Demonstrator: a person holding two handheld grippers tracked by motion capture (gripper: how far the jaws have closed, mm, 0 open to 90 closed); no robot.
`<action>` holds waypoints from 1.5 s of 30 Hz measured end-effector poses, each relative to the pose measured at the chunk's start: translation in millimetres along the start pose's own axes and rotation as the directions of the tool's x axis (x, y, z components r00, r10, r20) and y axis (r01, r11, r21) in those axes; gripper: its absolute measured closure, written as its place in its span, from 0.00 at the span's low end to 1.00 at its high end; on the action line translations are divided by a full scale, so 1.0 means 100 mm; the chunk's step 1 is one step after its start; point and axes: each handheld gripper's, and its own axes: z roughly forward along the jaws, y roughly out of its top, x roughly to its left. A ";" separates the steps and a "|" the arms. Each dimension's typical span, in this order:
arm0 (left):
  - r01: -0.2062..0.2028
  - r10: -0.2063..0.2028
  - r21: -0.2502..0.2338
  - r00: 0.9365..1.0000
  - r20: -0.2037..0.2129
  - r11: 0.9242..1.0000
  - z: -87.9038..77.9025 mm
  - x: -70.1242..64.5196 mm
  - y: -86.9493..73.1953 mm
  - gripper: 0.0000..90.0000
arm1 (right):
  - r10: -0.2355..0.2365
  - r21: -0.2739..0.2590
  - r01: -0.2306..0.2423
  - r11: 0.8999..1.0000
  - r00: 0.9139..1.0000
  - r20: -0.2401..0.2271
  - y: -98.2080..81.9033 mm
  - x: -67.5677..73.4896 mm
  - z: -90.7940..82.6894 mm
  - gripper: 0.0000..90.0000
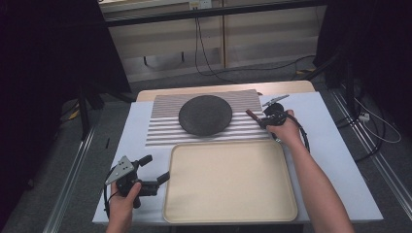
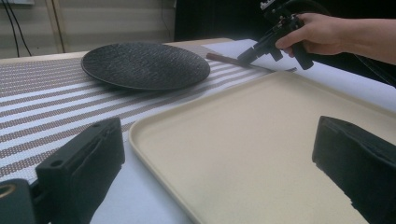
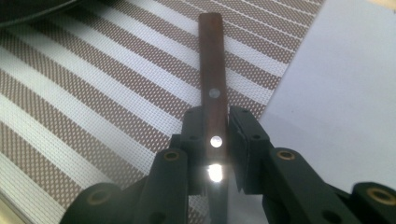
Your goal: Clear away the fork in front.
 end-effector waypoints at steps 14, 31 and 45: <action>-0.001 0.001 0.010 1.000 -0.005 1.000 0.00 0.00 -0.01 0.03 | 0.088 -0.018 -0.088 0.996 0.996 -0.015 -0.02 -0.03 0.01 0.87; -0.006 0.006 0.009 1.000 -0.009 1.000 -0.02 0.00 0.00 0.03 | 0.105 -0.133 -0.106 0.985 0.994 -0.015 -0.05 -0.18 -0.32 0.87; 0.001 0.000 0.008 1.000 -0.011 1.000 -0.03 0.01 0.01 0.03 | 0.124 -0.271 -0.144 0.952 0.988 -0.091 -0.17 -0.13 -0.75 0.87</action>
